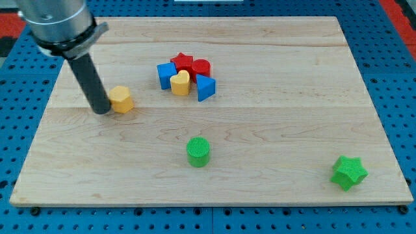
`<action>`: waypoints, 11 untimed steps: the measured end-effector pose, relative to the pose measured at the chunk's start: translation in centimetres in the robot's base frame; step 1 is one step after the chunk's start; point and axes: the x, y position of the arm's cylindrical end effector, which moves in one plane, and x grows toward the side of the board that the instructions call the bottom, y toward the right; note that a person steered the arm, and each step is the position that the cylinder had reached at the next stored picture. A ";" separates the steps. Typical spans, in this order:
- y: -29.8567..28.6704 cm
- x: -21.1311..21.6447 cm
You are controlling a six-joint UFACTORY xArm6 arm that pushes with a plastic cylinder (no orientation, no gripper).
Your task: Push the yellow hexagon into the yellow heart
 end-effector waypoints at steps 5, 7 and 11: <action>3.1 -2.6; 5.6 -2.6; 5.0 3.9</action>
